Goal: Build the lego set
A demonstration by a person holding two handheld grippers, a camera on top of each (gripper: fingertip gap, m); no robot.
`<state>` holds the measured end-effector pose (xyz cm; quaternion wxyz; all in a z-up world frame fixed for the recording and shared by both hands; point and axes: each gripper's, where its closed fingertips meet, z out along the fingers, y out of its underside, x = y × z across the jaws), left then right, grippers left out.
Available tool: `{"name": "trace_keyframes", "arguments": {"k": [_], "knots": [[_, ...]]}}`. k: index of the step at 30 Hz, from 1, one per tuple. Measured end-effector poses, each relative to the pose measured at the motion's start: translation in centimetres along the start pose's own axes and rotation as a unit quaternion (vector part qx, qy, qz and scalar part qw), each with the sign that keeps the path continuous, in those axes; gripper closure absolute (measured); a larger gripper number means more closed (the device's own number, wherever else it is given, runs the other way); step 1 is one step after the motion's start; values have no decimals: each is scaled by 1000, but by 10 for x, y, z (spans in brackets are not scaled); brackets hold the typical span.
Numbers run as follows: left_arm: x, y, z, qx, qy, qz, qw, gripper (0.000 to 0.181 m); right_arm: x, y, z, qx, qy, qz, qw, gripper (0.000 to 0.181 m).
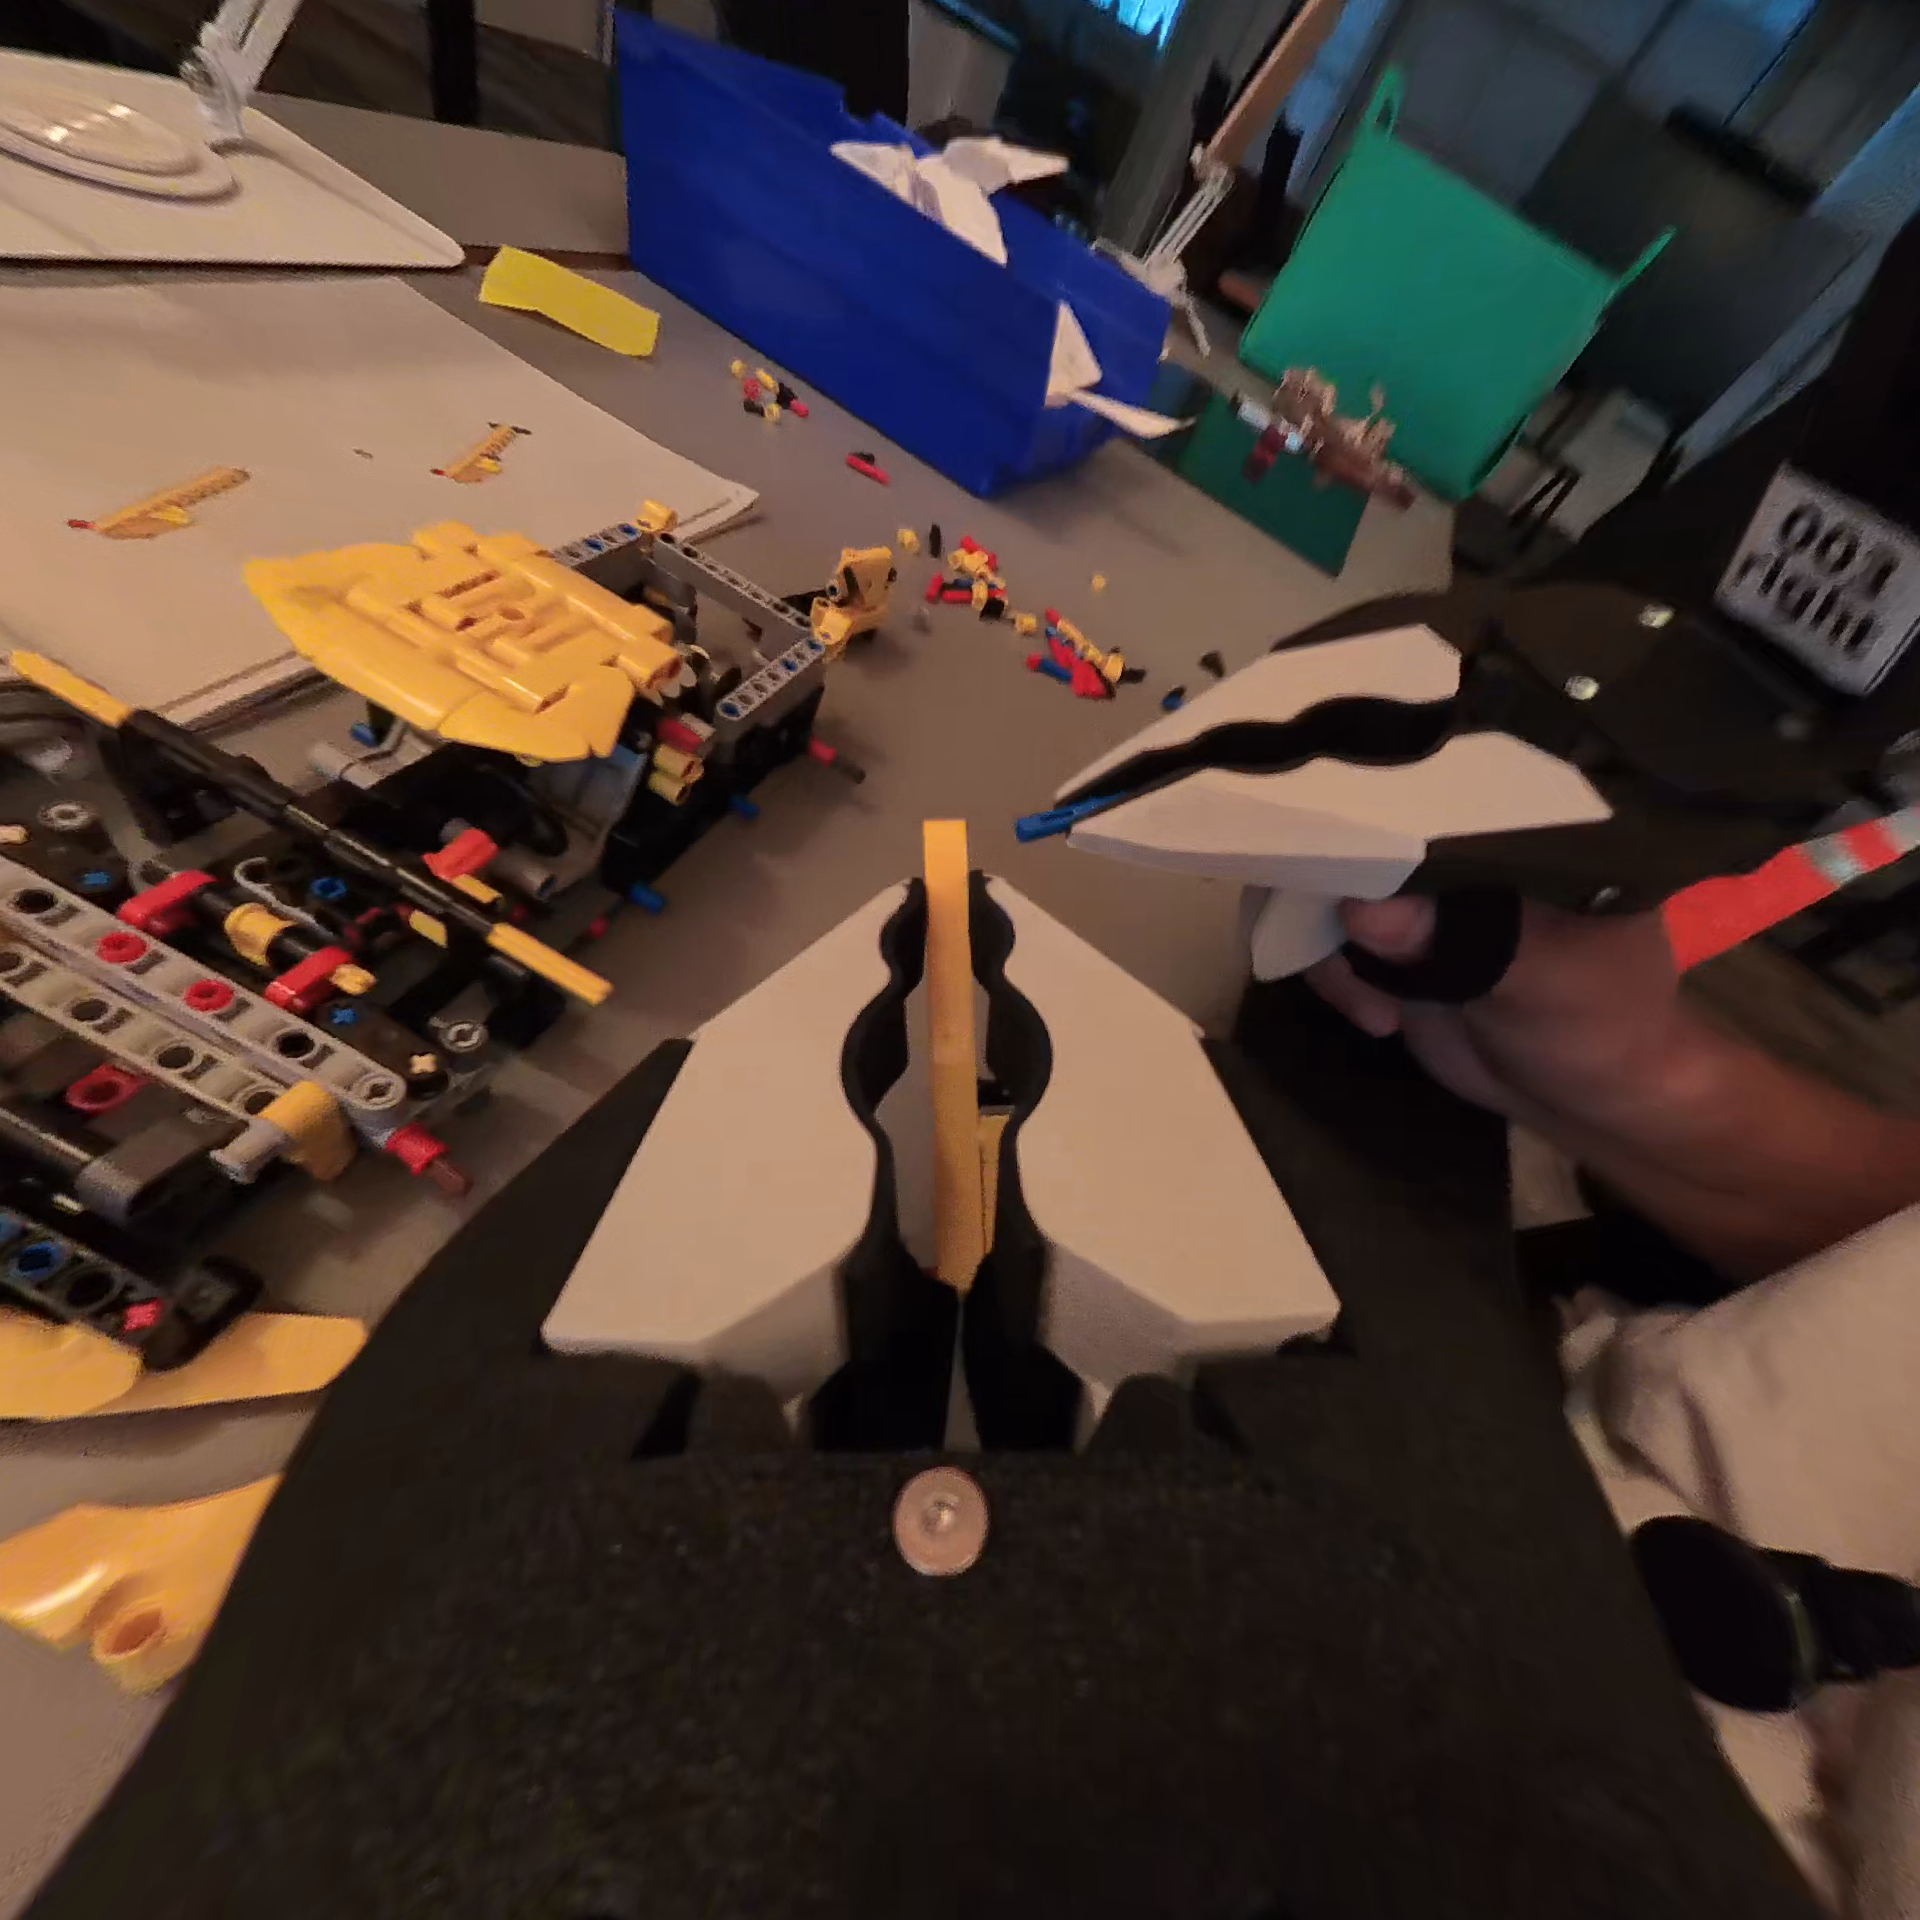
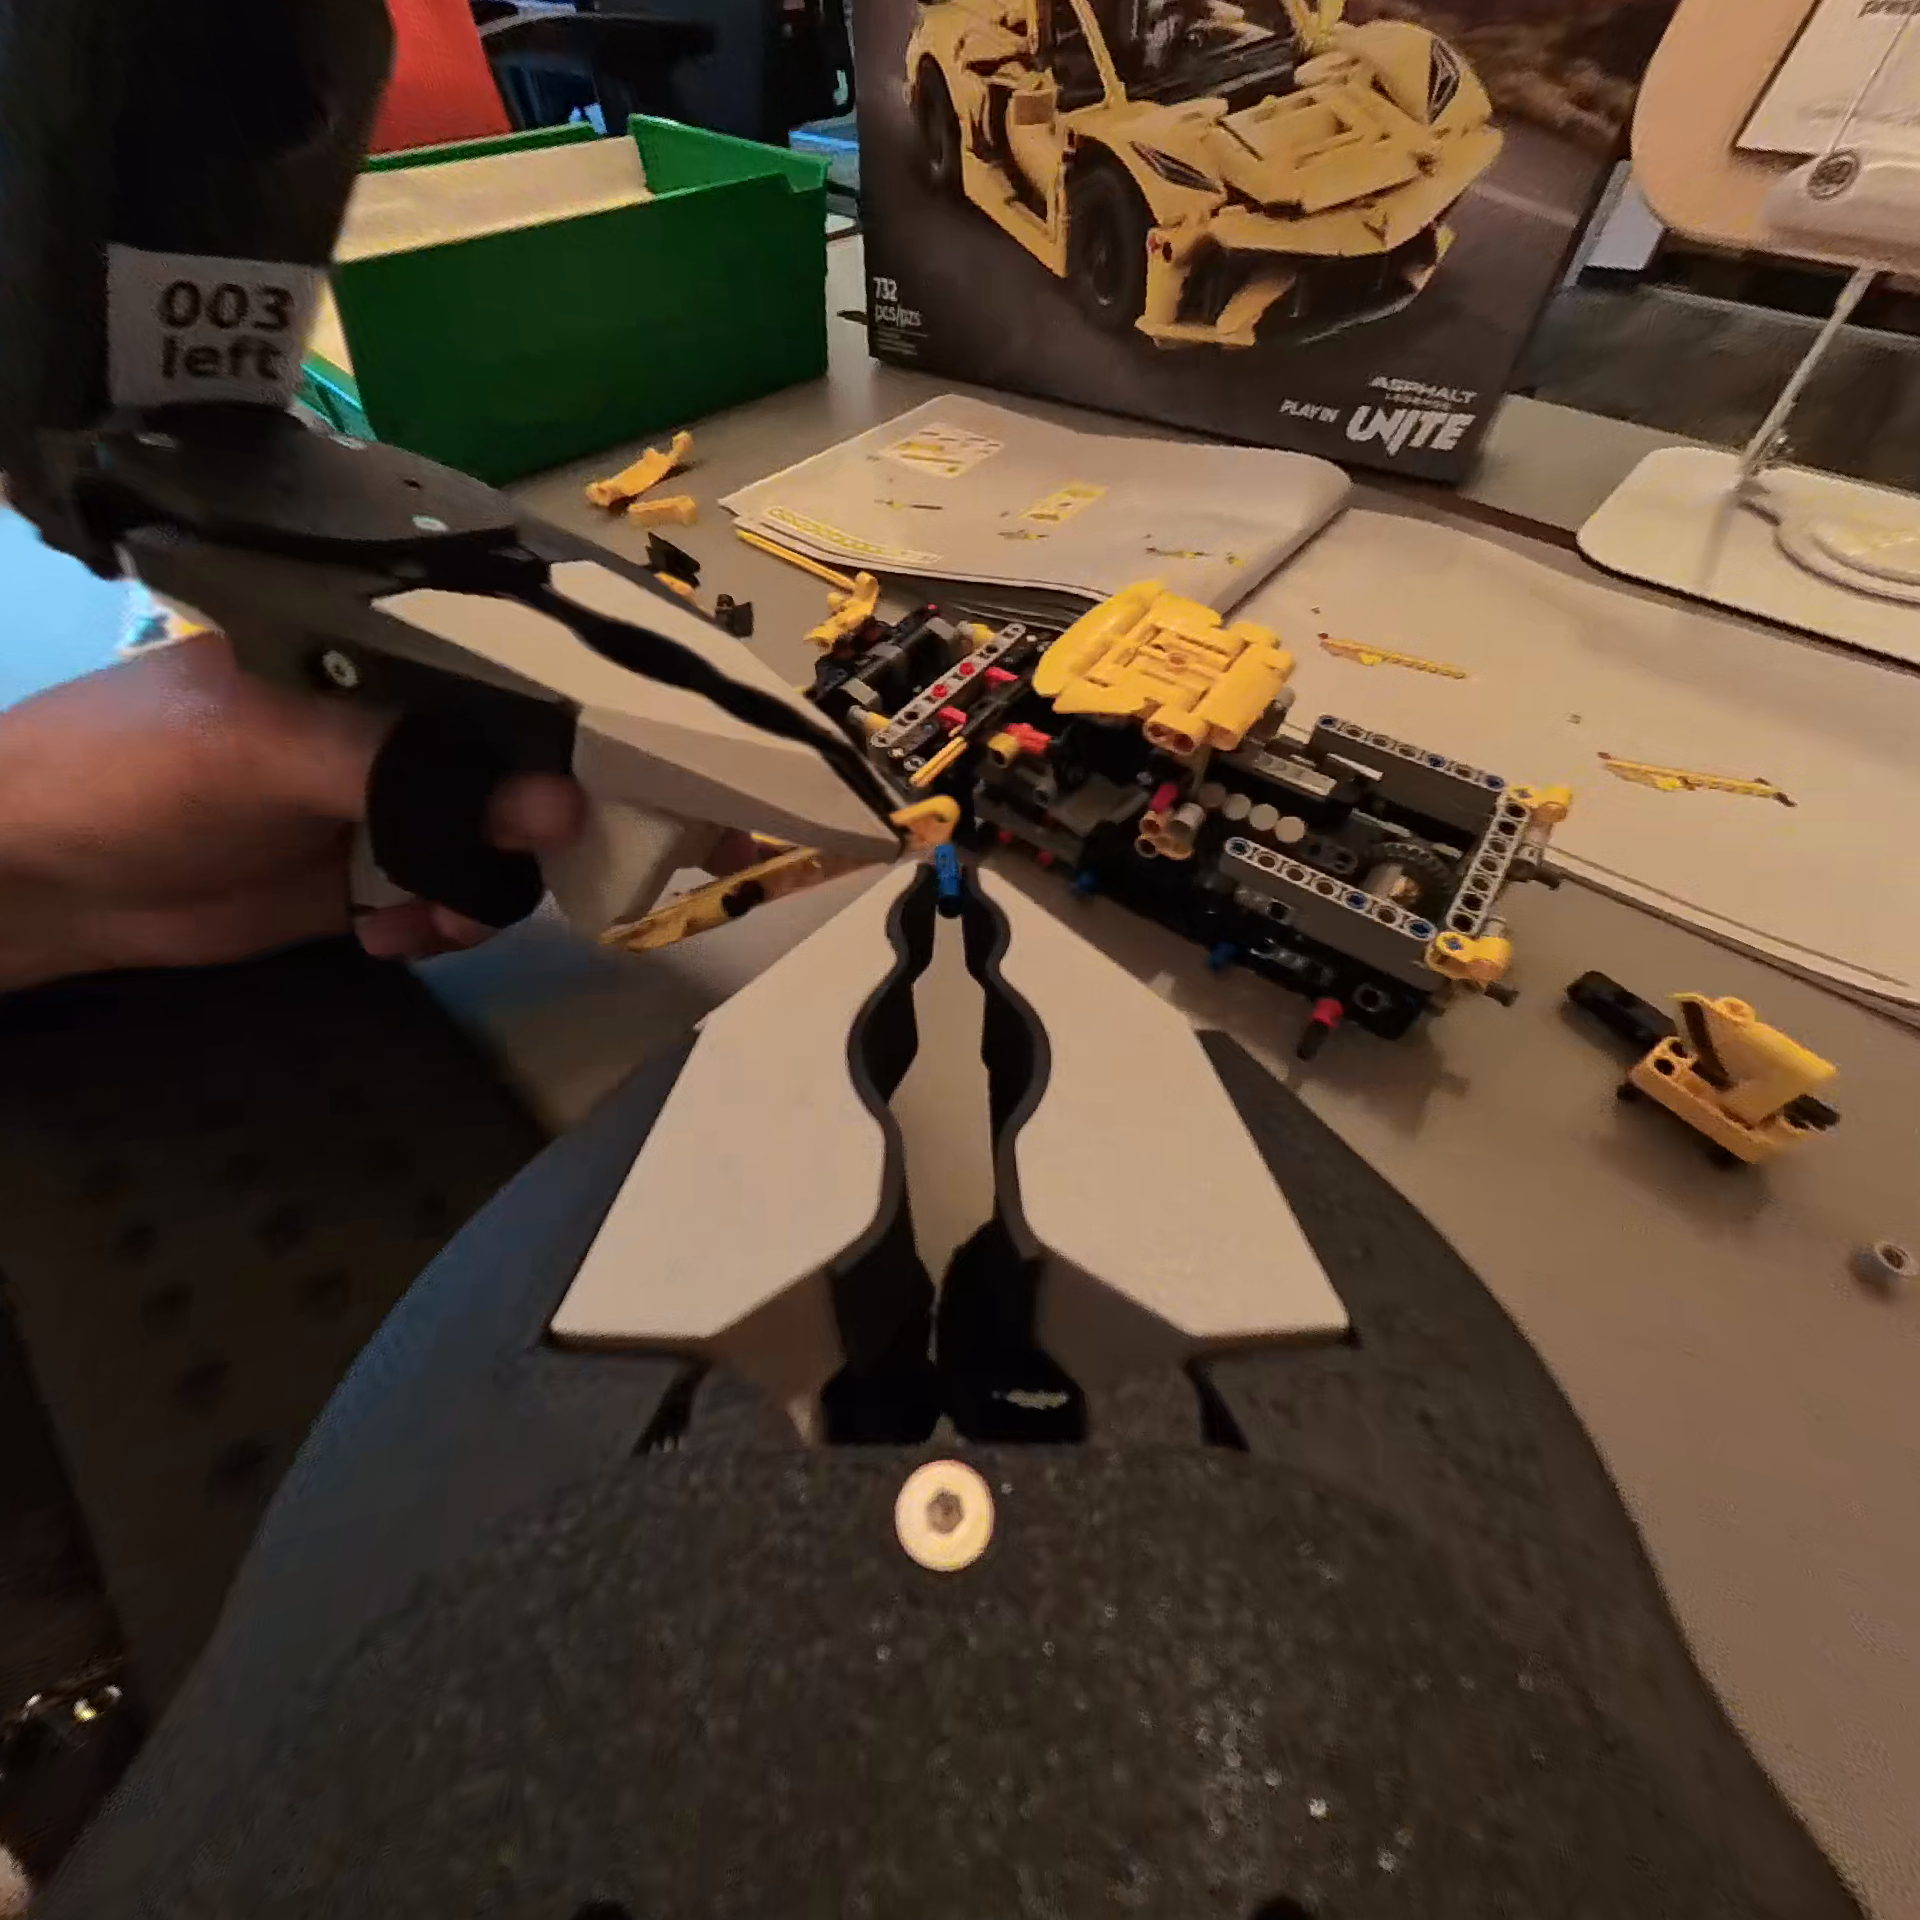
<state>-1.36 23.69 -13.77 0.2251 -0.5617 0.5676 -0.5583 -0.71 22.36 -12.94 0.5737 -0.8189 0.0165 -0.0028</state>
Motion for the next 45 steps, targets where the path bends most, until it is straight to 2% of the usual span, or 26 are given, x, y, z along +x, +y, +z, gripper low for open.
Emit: {"name": "trace_keyframes", "arguments": {"k": [3, 14, 20, 25, 32, 38, 42, 44, 45], "knots": [[-2, -1, -1, 6, 13, -28, 1000, 174, -2, 1, 3, -6, 1, -3, 1000, 177], [4, 3, 3, -9, 8, 5, 1000, 174, -2, 2, 9, -15, 19, -21, 999, 177], [6, 6, 3, -18, -10, 45, 999, 174, -4, 4, 9, -29, 63, -93, 993, 177], [7, 8, 3, -23, -11, 74, 997, 174, -6, 5, 9, -24, 43, -69, 996, 177], [9, 9, 0, -22, 14, 69, 997, 174, -8, 7, 7, -17, -45, 42, 998, 177], [9, 14, 2, -36, 14, 79, 996, 174, -8, 11, 7, -43, 23, -85, 995, 177], [9, 15, 3, -39, 12, 84, 996, 174, -7, 13, 7, -42, 12, -58, 997, 177], [14, 13, 3, -34, 28, 86, 995, 176, -8, 9, 6, -23, -31, 25, 999, 177], [27, 14, 3, -31, 62, 97, 993, 181, -8, 9, 9, -16, -55, 64, 996, 177]]}}
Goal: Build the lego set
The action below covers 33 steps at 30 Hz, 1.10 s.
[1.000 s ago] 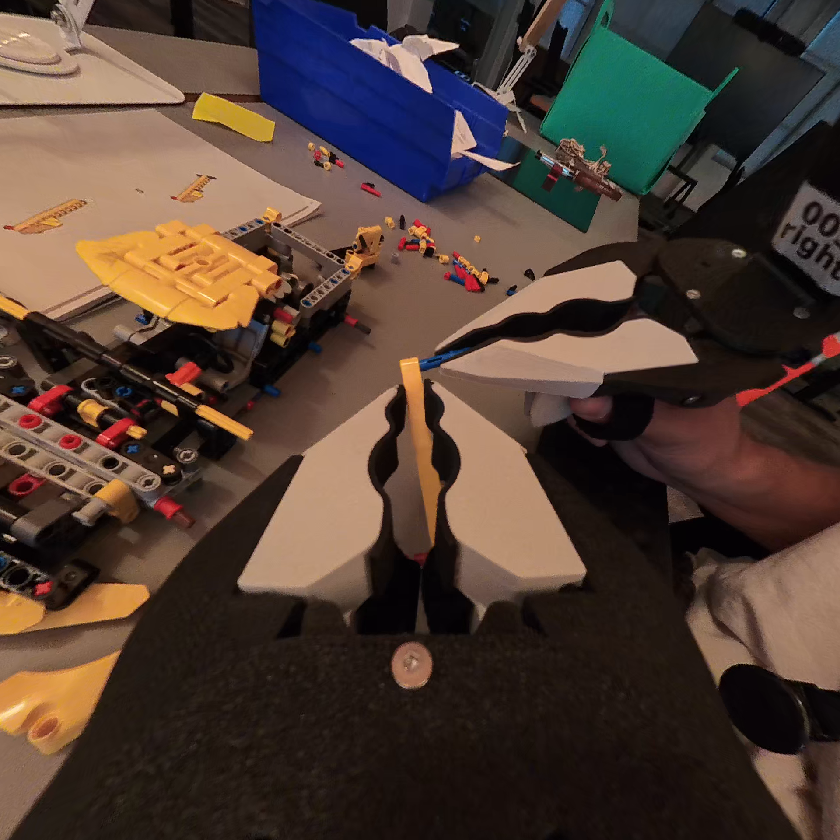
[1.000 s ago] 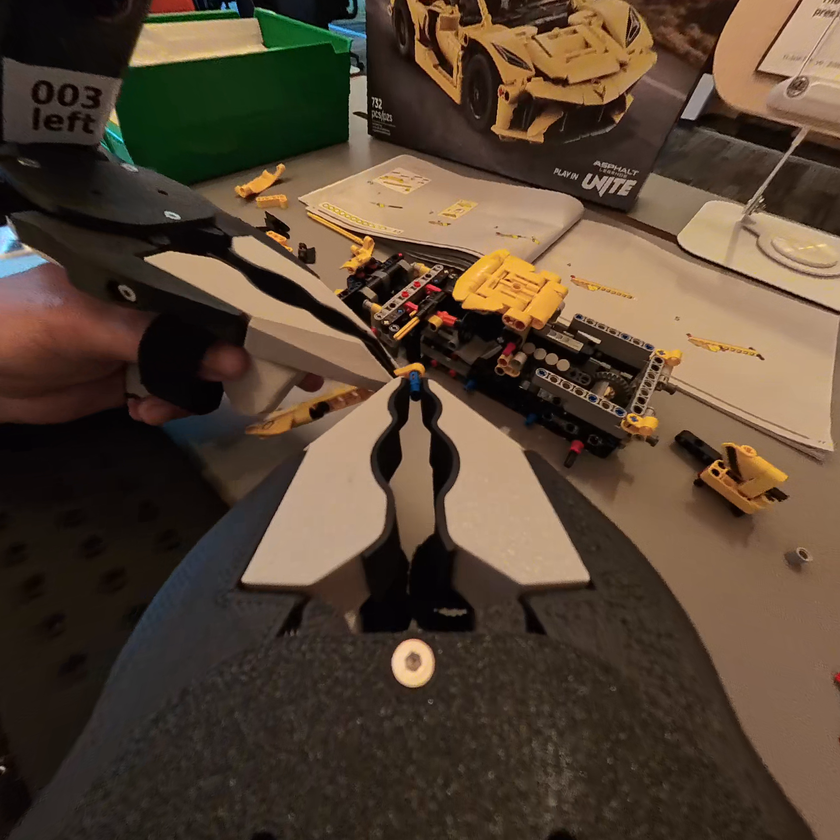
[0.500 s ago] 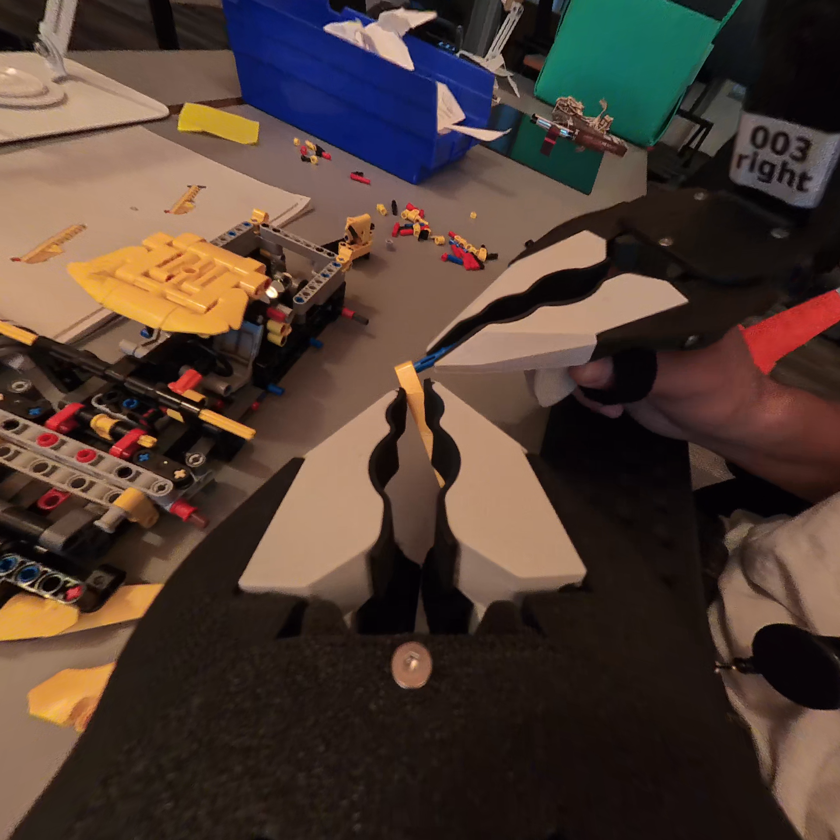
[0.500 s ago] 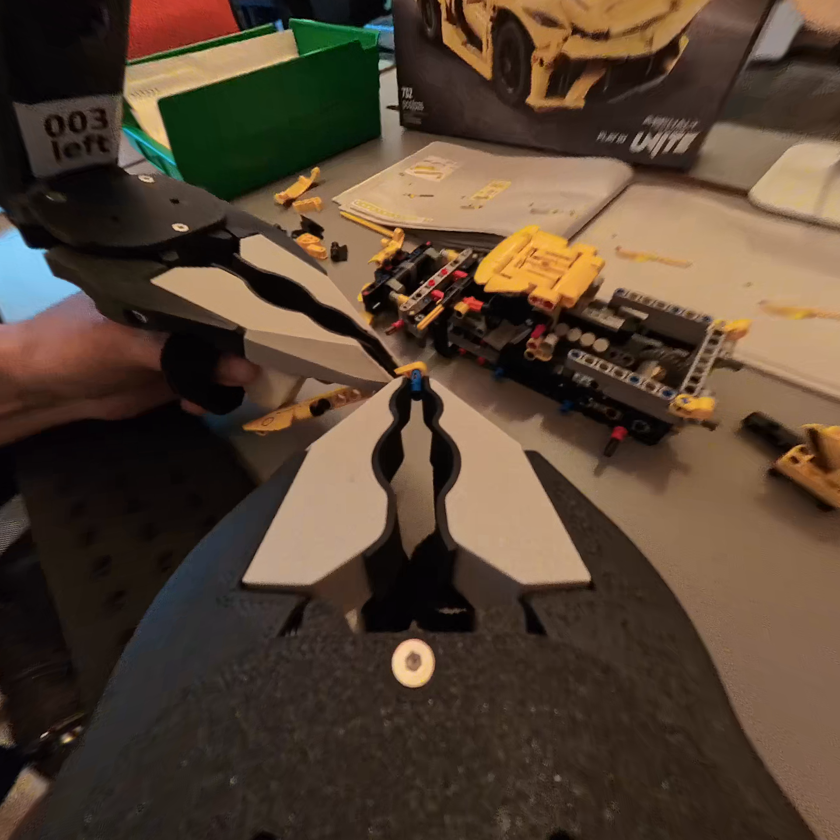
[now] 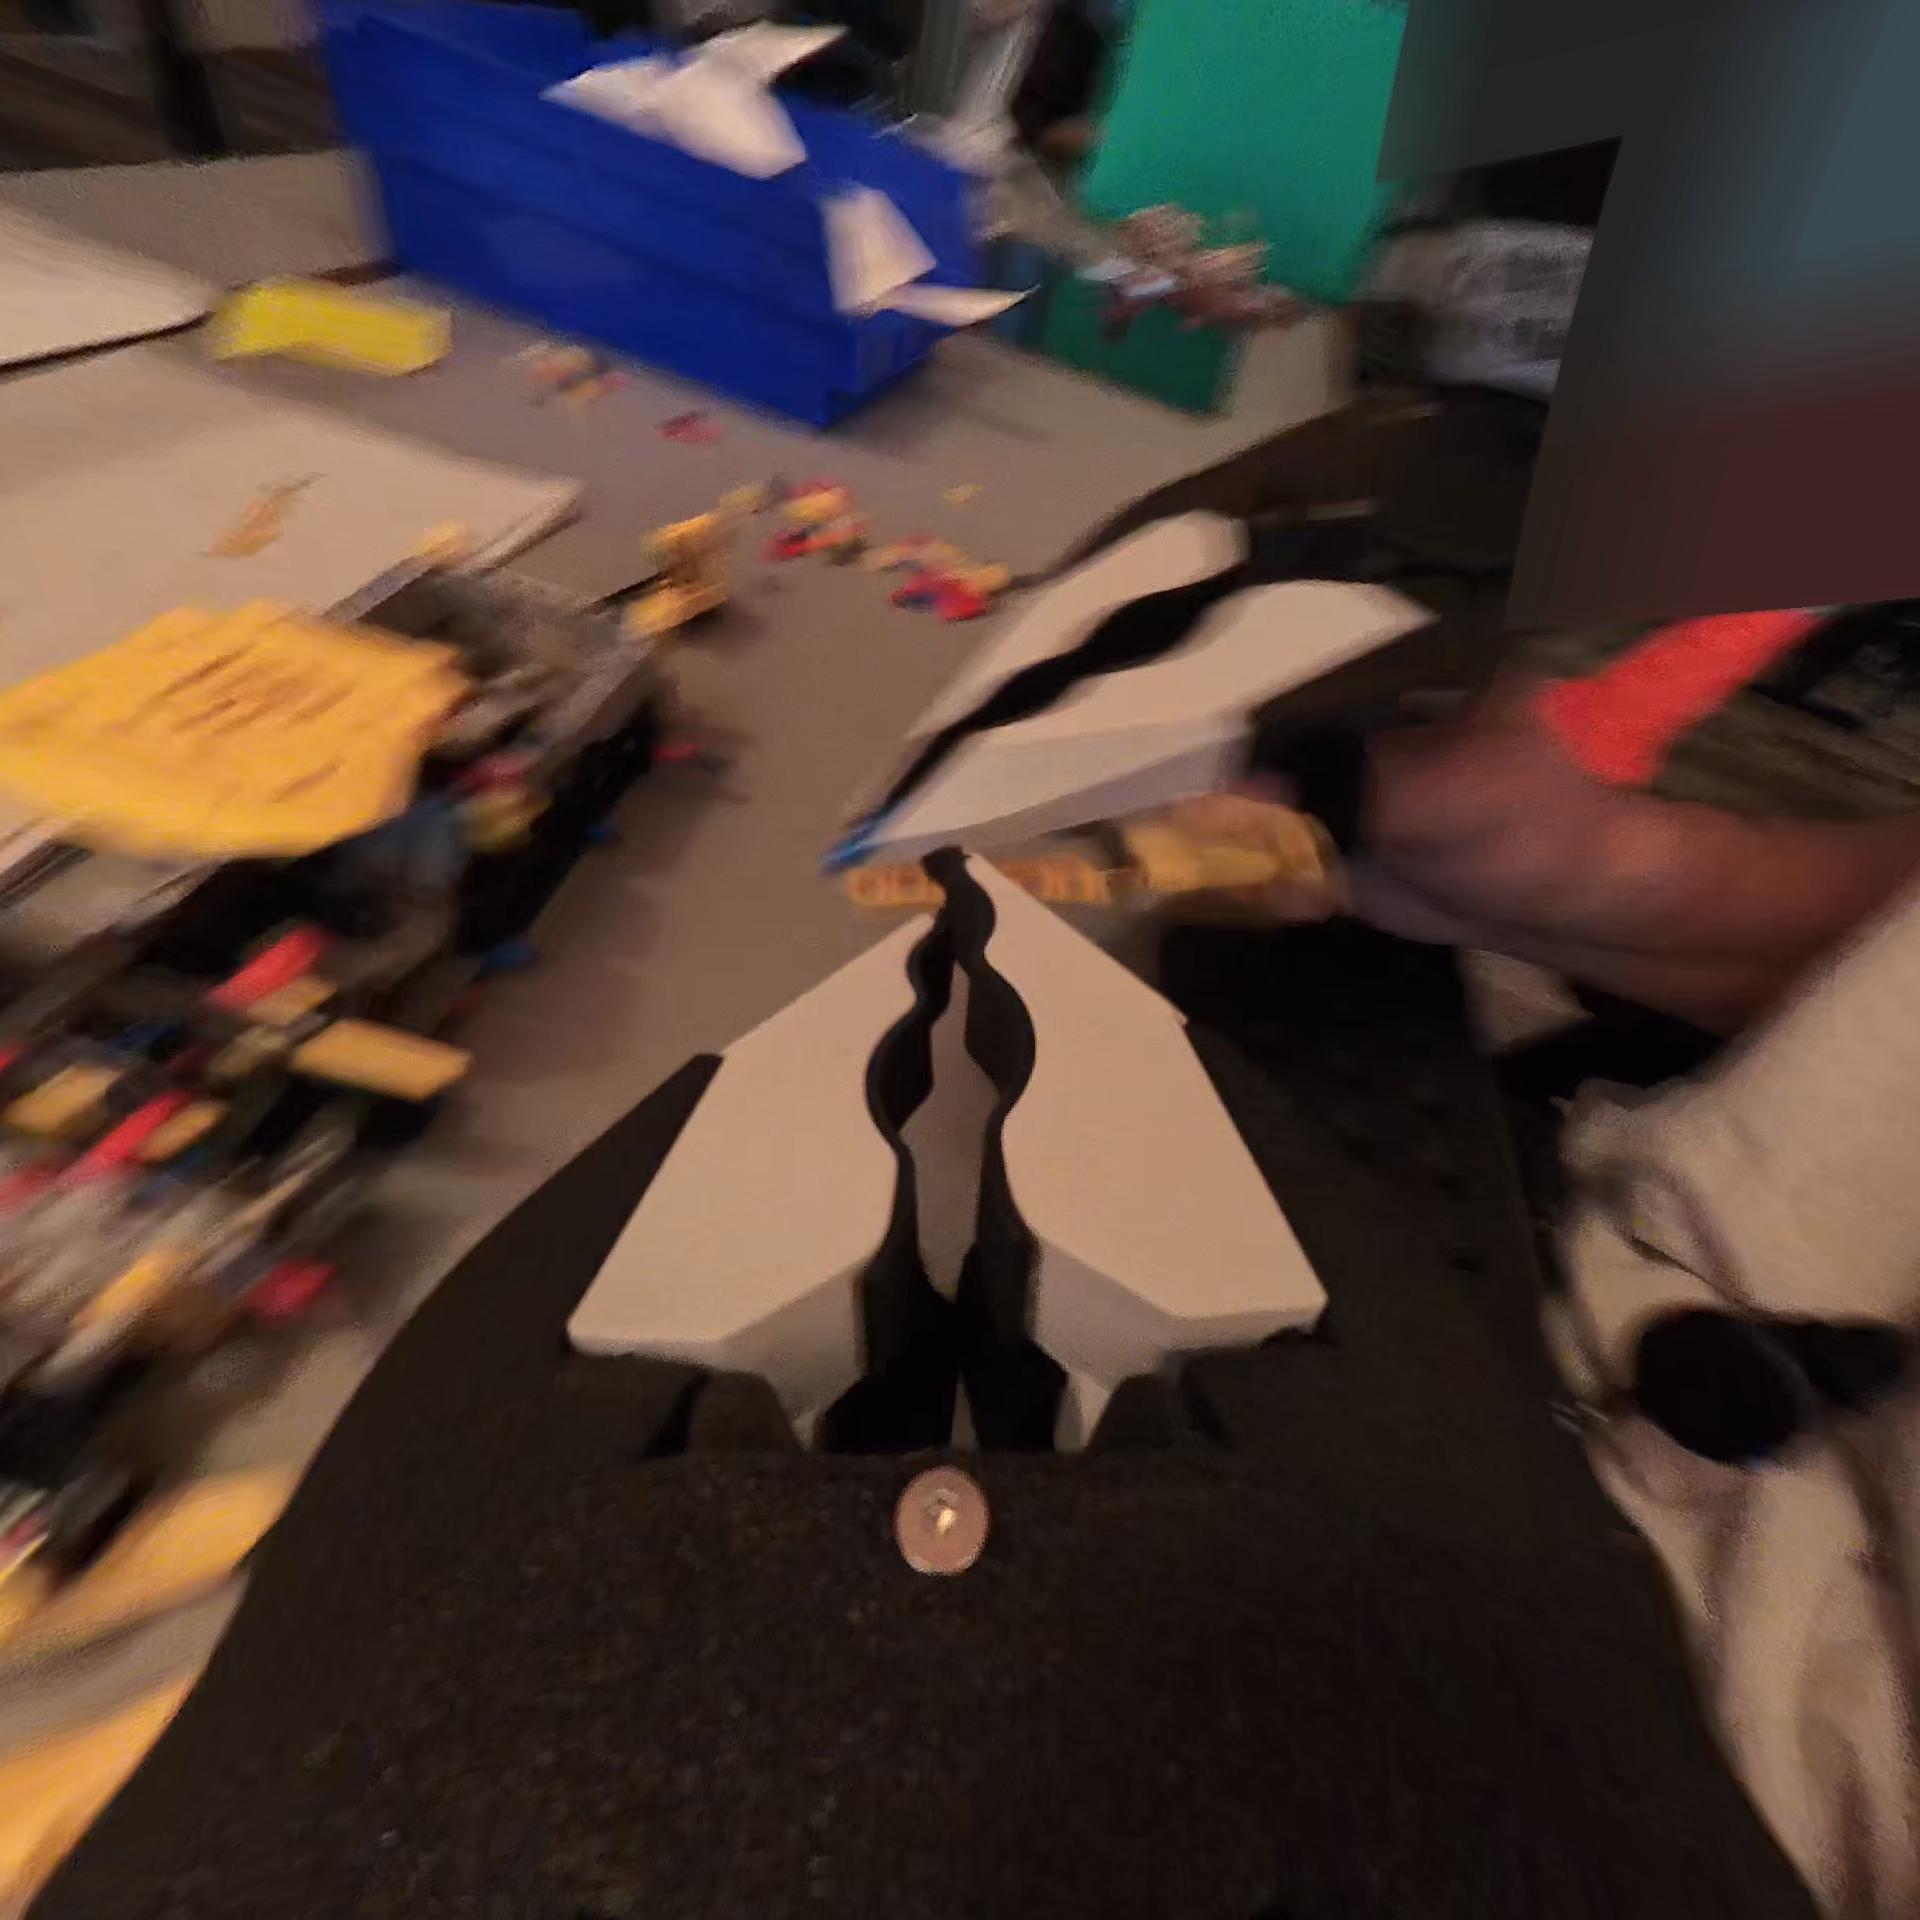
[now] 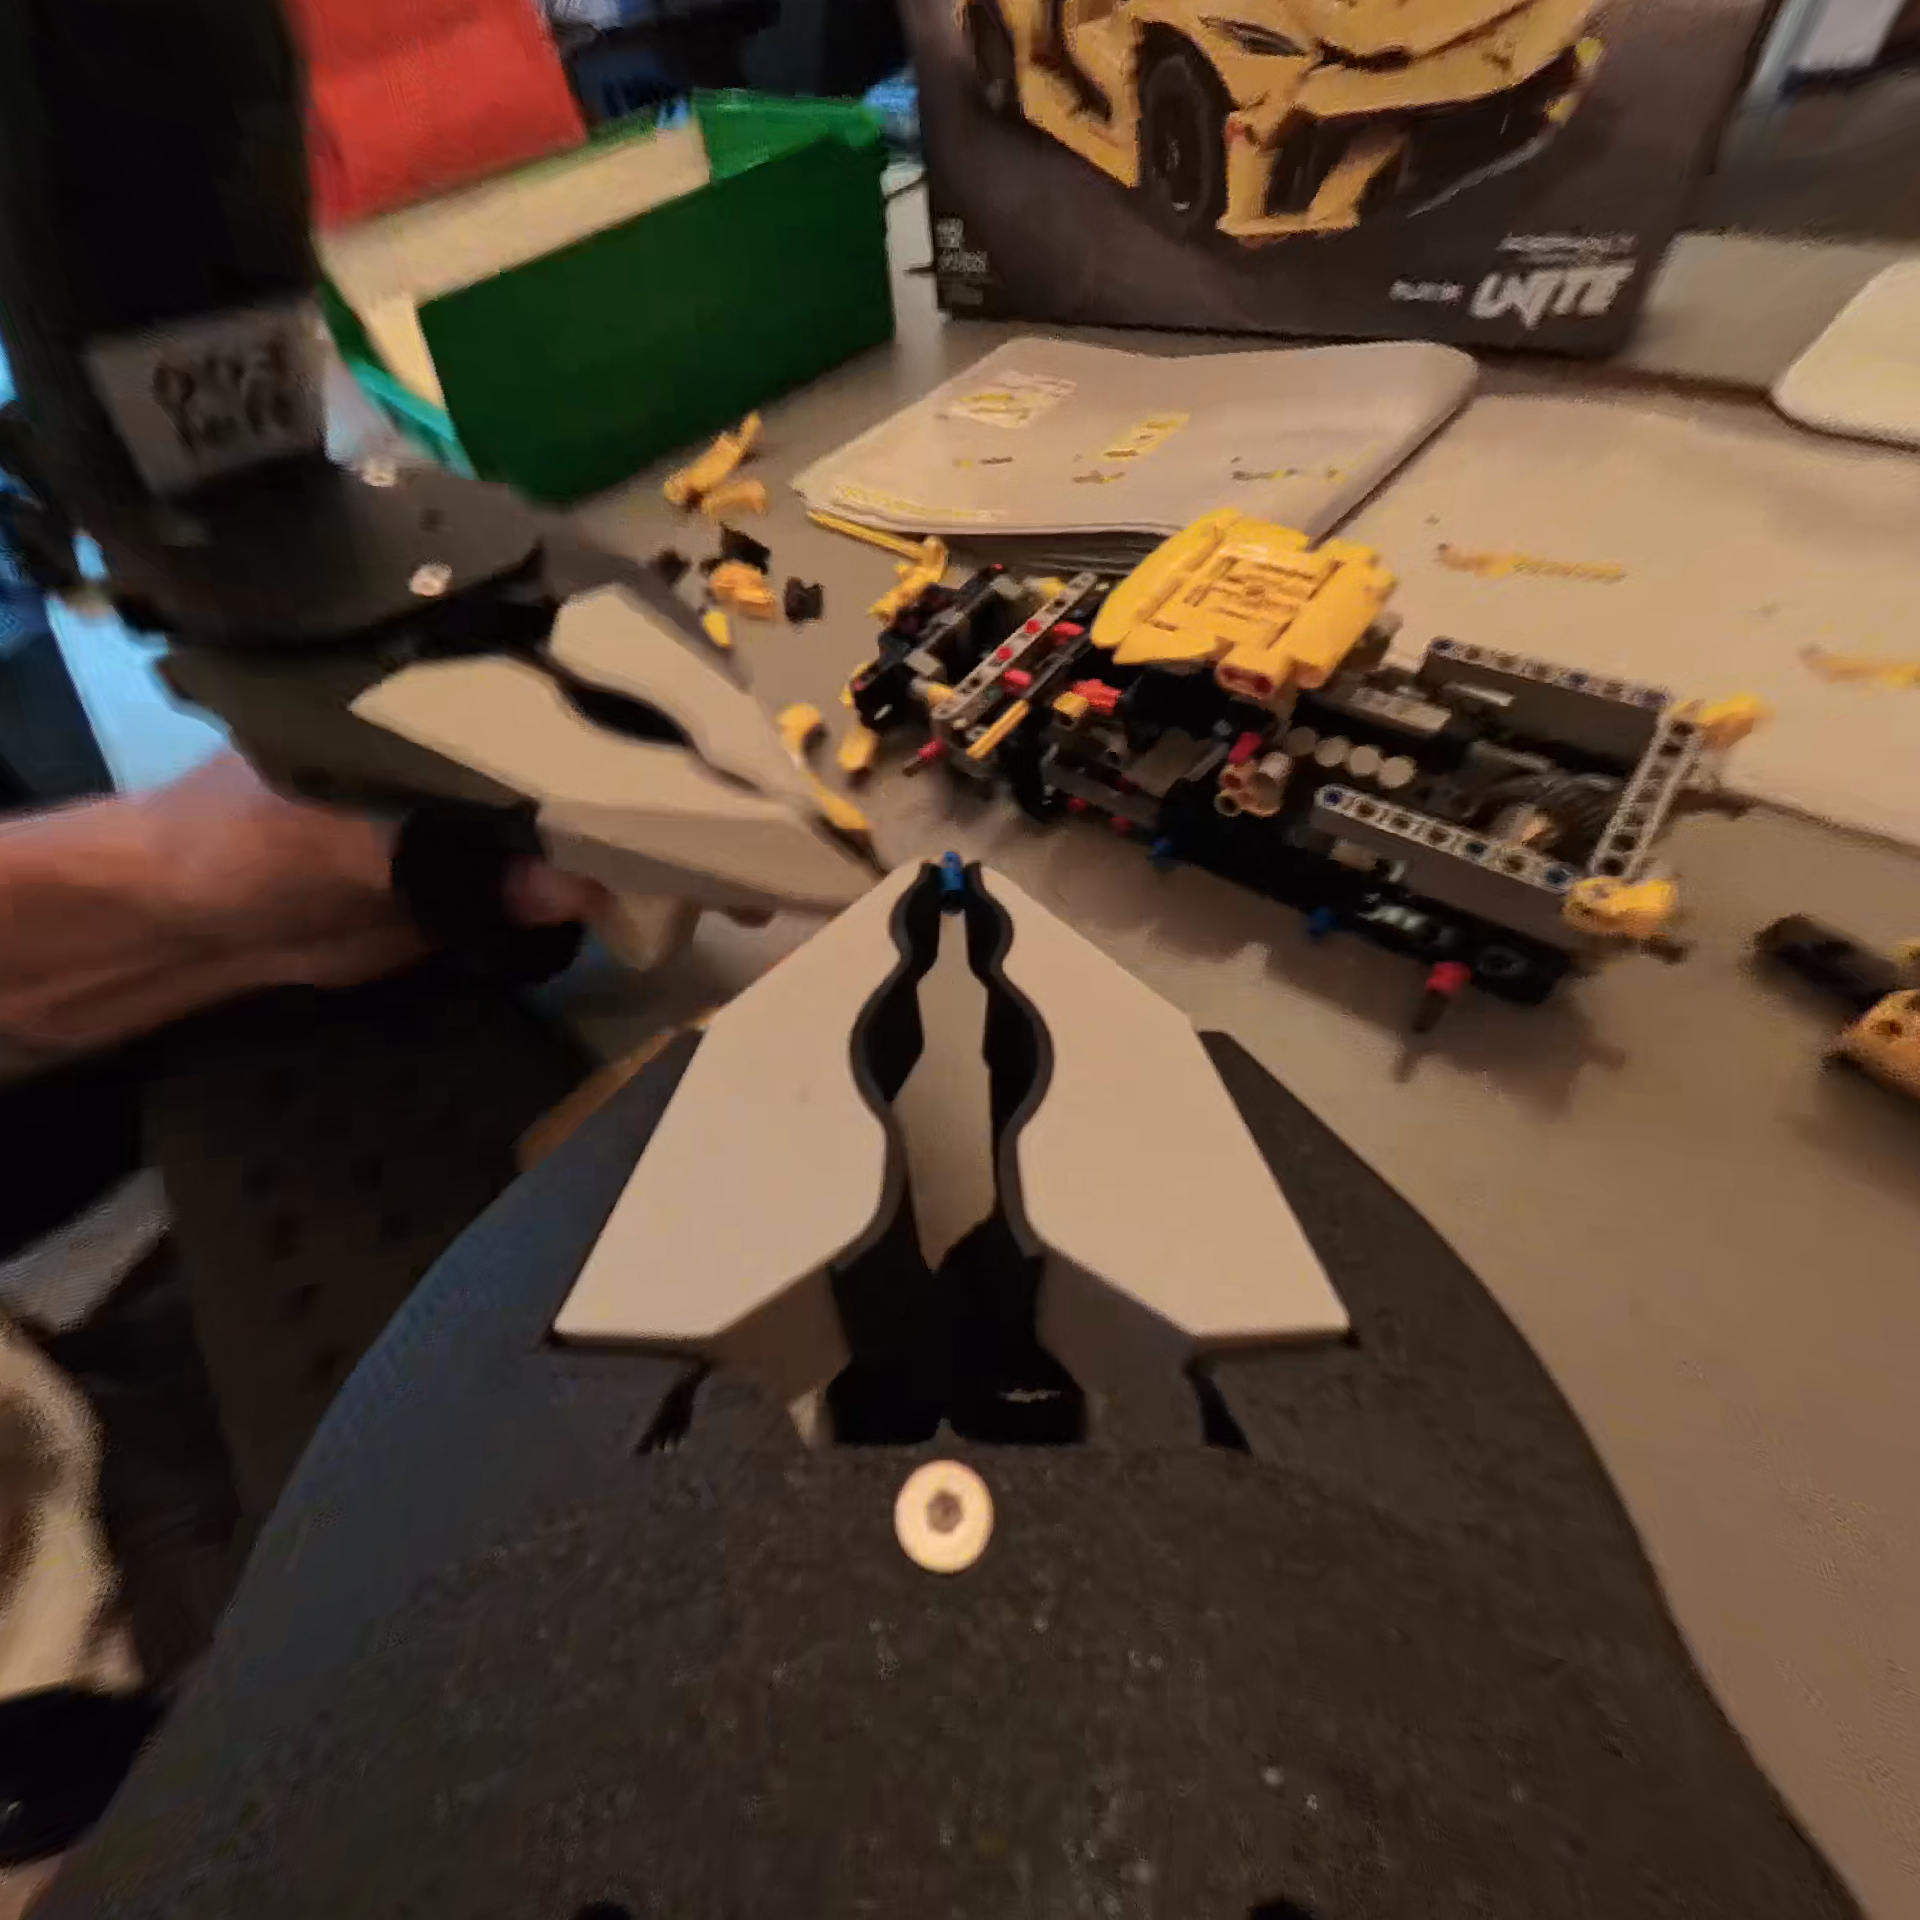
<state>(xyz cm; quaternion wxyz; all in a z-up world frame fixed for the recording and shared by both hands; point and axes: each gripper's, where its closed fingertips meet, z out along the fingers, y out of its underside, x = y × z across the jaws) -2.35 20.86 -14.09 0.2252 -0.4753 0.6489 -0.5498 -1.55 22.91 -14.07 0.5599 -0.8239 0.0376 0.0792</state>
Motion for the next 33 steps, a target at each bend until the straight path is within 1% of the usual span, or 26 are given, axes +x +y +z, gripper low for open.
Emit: {"name": "trace_keyframes", "arguments": {"k": [1, 2, 3, 4, 6, 7, 8, 9, 11, 12, 14, 15, 17, 19, 20, 21, 22, 24, 26, 28, 30, 31, 33], "knots": [[19, -1, 5, 1, 37, 23, 999, 181, 2, 5, 4, -18, -1, 13, 1000, 177], [25, 1, 10, -7, 21, 71, 997, 181, 7, 9, 7, -38, 19, -4, 999, 177], [23, -1, 12, -2, -6, 107, 994, 181, 10, 5, 4, -25, 34, -32, 999, 177], [19, -2, 12, 0, -18, 100, 995, 181, 14, 3, 0, -21, 43, -40, 998, 177], [4, -3, 5, 8, -31, 58, 998, 181, 23, 9, -2, -33, 39, -2, 999, 177], [-4, -4, 1, 10, -44, 50, 998, 181, 29, 4, -5, -16, 48, 6, 999, 177], [-12, -3, -2, 7, -60, 46, 997, 181, 30, 0, -7, -3, 51, 9, 999, 177], [-16, 0, -3, -3, -66, 40, 997, 181, 32, 2, -7, -9, 55, 4, 998, 177], [-20, 0, -6, -8, -81, 40, 996, 181, 47, -3, -17, 6, 78, -6, 997, 177], [-18, -4, -8, -4, -86, 45, 995, 181, 54, -5, -23, 13, 80, -11, 997, 177], [-7, -2, -7, -27, -65, 30, 997, 180, 68, -2, -42, -3, 83, -21, 996, 177], [2, -2, -6, -38, -48, 17, 998, 176, 68, 0, -51, -12, 59, -27, 998, 177], [25, 1, -1, -62, -4, -3, 998, 167, 79, 12, -67, -52, 54, -25, 997, 177], [44, 11, 9, -101, 29, -25, 994, 154, 75, 31, -76, -105, 8, -37, 994, 177], [52, 18, 15, -125, 43, -36, 991, 152, 76, 41, -81, -138, 4, -52, 989, 177], [56, 25, 22, -147, 46, -42, 987, 146, 67, 45, -85, -156, -24, -72, 985, 177], [60, 31, 28, -162, 49, -46, 984, 145, 55, 42, -89, -144, -52, -88, 984, 177], [65, 40, 36, -180, 44, -58, 981, 143, 42, 32, -91, -103, -61, -85, 989, 177], [70, 44, 42, -191, 40, -61, 979, 141, 29, 41, -90, -105, -80, -63, 989, 177], [73, 47, 48, -206, 33, -58, 976, 139, 31, 52, -87, -97, -59, -61, 992, 177], [71, 56, 53, -238, 9, -40, 970, 141, 29, 61, -85, -109, -56, -51, 991, 176], [70, 60, 54, -253, 1, -24, 967, 146, 29, 62, -86, -115, -52, -50, 991, 176], [75, 58, 55, -255, 8, -14, 967, 163, 32, 57, -88, -108, -40, -62, 991, 177]]}}
